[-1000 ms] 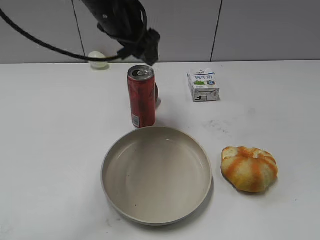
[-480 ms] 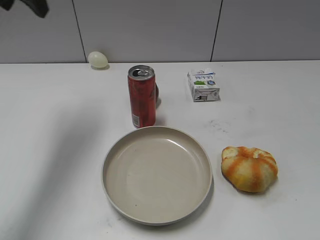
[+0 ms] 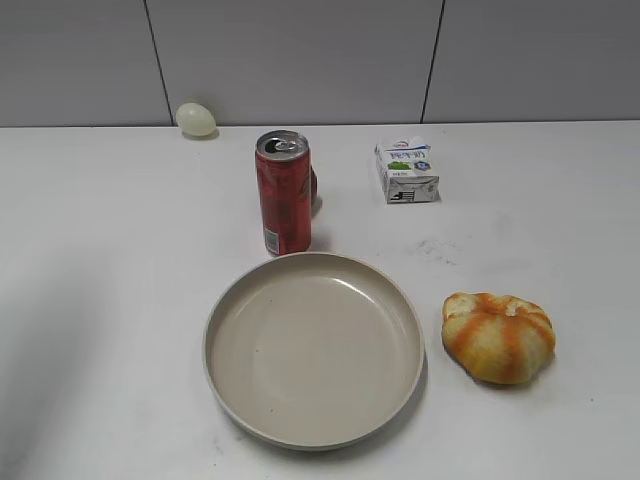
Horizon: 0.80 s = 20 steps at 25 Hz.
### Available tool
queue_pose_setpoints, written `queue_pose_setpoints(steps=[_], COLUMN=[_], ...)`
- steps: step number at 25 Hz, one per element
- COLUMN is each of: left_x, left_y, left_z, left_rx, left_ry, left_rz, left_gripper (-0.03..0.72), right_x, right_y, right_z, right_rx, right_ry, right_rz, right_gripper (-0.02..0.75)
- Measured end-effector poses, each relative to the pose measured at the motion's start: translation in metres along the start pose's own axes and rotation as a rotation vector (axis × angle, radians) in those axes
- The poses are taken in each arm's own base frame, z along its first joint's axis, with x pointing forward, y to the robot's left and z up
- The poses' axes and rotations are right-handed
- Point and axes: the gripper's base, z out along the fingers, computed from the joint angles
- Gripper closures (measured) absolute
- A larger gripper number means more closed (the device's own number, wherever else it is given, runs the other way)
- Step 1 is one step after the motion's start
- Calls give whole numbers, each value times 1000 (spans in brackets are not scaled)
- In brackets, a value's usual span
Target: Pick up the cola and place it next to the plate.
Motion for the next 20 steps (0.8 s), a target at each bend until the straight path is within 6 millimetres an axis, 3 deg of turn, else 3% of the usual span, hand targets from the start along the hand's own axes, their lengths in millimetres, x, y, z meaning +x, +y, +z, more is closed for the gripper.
queue_pose_setpoints(steps=[12, 20], left_x=[144, 210], left_y=[-19, -27], left_z=[-38, -44], left_rx=[2, -24], left_ry=[-90, -334], left_rz=[-2, -2], left_gripper=[104, 104], right_x=[0, 0], right_y=[0, 0], right_z=[0, 0], right_rx=[0, 0], right_ry=[0, 0], right_rz=[1, 1], right_gripper=[206, 206])
